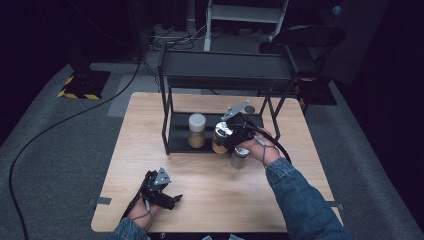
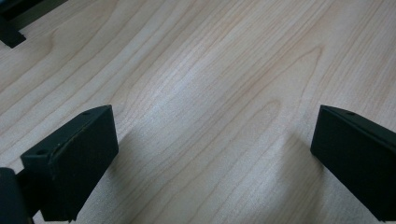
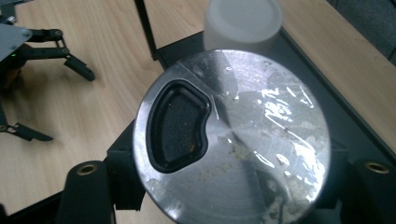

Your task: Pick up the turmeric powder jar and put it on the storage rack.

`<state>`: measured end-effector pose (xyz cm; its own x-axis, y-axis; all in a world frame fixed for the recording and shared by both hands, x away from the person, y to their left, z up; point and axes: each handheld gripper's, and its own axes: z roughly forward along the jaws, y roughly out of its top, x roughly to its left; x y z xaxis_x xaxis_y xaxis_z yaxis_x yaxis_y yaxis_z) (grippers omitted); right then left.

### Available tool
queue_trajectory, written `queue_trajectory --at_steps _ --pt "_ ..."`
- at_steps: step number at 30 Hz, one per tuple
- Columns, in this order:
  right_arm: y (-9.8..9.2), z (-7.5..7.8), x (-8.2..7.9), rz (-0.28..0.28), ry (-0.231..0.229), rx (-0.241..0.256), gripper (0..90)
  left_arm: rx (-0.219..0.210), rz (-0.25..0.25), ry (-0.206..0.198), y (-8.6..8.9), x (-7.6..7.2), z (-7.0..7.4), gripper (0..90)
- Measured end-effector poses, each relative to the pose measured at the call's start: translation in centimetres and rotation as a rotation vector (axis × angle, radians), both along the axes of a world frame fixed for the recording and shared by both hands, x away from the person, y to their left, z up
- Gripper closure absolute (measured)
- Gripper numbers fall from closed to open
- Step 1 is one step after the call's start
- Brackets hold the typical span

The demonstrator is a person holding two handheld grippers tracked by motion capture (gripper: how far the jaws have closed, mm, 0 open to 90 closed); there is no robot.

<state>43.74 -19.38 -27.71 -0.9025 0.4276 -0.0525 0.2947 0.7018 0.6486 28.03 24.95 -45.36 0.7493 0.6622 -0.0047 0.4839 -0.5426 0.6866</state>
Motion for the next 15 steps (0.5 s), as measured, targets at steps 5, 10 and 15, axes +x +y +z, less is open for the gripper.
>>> queue_trajectory --at_steps 5,10,15 --pt "0.5 0.1 1.5 -0.024 -0.007 -0.018 31.3 0.0 -0.002 0.0 0.1 0.0 0.0 0.7" --pt "0.5 -0.6 3.0 -0.044 -0.008 -0.021 31.3 0.0 -0.002 -0.001 0.1 0.0 0.0 0.6" --pt "0.8 -1.7 4.5 -0.06 -0.001 -0.04 31.4 0.001 -0.003 0.0 0.1 0.0 0.0 0.7"
